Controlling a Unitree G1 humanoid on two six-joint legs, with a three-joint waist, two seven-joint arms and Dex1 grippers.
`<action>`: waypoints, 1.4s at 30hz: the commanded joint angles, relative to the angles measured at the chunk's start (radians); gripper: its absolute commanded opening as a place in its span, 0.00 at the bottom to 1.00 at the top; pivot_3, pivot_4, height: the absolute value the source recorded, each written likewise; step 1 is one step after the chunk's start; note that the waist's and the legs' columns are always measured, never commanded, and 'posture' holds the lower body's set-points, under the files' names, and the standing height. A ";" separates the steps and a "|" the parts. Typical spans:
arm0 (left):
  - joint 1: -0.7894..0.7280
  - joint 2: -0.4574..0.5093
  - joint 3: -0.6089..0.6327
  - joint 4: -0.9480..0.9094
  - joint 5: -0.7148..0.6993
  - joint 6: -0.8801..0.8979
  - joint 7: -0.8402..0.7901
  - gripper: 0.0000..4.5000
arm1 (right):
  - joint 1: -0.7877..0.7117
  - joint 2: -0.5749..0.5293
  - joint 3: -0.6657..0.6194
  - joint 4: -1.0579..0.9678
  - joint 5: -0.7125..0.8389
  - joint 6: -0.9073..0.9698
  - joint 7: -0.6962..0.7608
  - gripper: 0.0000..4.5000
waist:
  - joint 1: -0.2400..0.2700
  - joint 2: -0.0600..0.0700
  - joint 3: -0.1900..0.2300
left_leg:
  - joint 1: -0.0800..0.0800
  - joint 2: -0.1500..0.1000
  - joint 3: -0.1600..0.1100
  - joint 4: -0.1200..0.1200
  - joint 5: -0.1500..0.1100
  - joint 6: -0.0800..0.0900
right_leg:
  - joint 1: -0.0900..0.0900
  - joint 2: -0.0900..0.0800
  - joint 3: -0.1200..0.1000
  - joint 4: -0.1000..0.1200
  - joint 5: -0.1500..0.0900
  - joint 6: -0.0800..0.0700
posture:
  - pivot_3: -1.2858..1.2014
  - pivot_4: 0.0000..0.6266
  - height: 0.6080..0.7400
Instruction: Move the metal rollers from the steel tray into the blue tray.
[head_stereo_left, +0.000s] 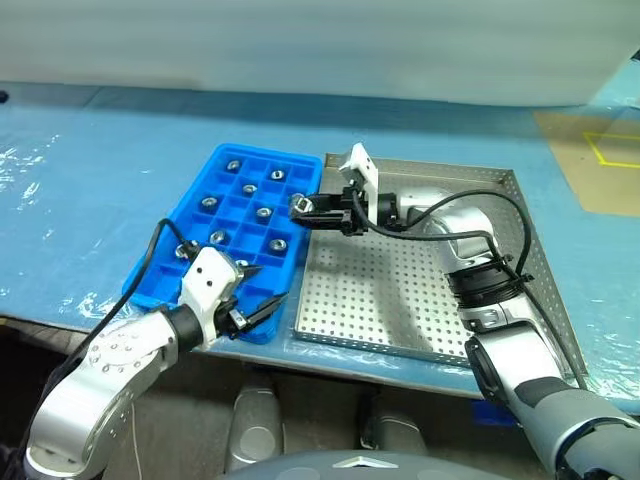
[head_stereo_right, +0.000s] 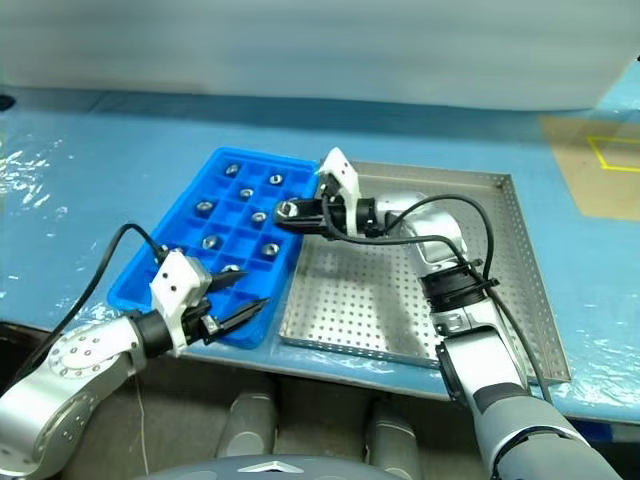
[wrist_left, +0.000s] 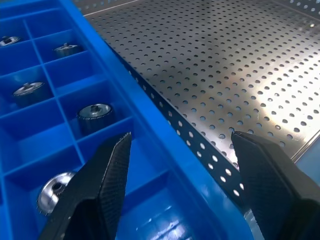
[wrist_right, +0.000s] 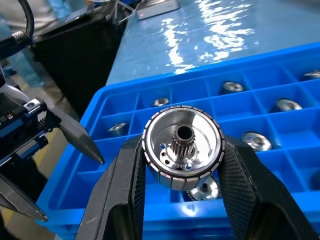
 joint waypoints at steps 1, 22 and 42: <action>0.060 0.001 0.036 -0.085 -0.017 -0.009 0.029 0.75 | -0.016 0.012 0.039 -0.050 0.004 -0.011 0.027 0.36 | 0.013 0.000 0.000 | 0.000 0.000 0.000 -0.001 0.000 0.000 | 0.000 0.000 0.000 -0.001 0.000 0.000 | 0.72 0.24 1.00; 0.240 0.048 0.096 -0.177 -0.055 -0.028 0.056 0.75 | 0.072 -0.031 0.287 -0.191 -0.095 0.005 0.068 0.36 | 0.107 0.000 0.000 | 0.002 0.000 0.000 -0.011 0.001 -0.002 | 0.000 0.002 0.001 -0.008 0.000 0.001 | 0.74 0.24 1.00; 0.181 0.089 0.078 -0.143 -0.084 -0.021 0.068 0.75 | 0.055 -0.012 0.372 -0.162 -0.191 -0.026 0.085 0.36 | 0.109 0.000 0.000 | 0.004 0.000 0.000 -0.010 0.001 -0.002 | 0.001 0.002 0.001 -0.005 0.000 0.001 | 0.73 0.24 1.00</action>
